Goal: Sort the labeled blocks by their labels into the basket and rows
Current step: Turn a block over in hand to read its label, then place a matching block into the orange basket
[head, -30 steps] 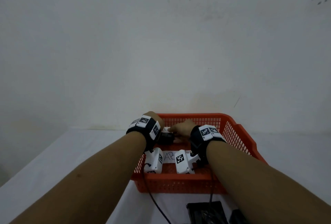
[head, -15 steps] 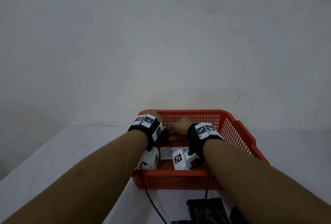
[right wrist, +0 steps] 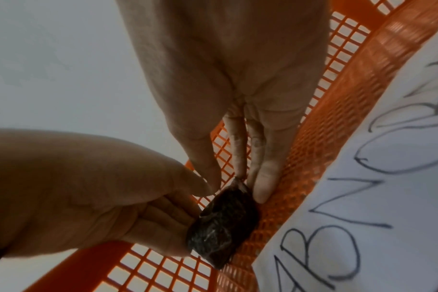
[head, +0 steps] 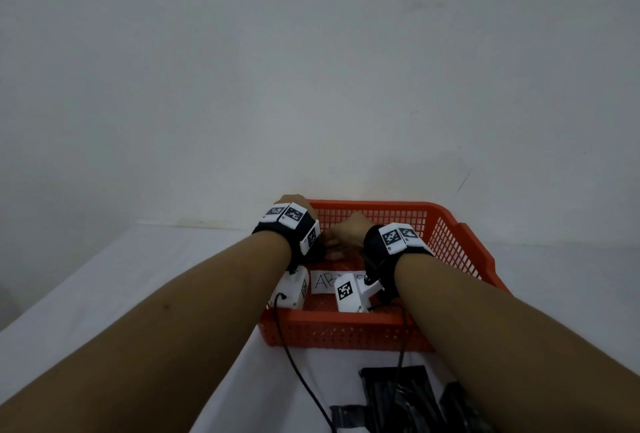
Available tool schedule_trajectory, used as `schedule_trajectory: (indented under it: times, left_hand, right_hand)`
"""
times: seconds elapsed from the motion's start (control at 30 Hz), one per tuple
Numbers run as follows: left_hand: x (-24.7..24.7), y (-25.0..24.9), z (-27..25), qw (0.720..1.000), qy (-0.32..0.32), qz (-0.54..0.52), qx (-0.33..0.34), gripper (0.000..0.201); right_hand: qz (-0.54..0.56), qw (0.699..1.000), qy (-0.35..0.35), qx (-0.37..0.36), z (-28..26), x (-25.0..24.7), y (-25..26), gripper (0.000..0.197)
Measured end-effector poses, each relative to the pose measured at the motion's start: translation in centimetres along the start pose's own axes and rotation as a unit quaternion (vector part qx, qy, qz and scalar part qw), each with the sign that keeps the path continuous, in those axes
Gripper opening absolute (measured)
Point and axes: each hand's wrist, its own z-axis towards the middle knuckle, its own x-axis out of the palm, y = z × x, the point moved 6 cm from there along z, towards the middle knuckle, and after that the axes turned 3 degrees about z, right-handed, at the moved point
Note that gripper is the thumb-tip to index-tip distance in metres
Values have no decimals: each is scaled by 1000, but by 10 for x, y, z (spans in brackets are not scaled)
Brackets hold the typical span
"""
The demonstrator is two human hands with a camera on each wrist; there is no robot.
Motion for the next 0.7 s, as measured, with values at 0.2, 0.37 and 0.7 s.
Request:
schedule_trajectory:
  times: [0.2, 0.37, 0.7]
  left_hand:
    - [-57, -19, 7, 999, -27, -10, 30, 24]
    - [-127, -28, -20, 986, -130, -104, 23, 37]
    - [-120, -36, -138, 981, -115, -20, 157, 77]
  right_hand:
    - [-264, 945, -120, -151, -14, -23, 59, 20]
    - [-327, 899, -155, -245, -61, -48, 116, 31]
    - [-494, 824, -110, -256, -185, -57, 96, 80]
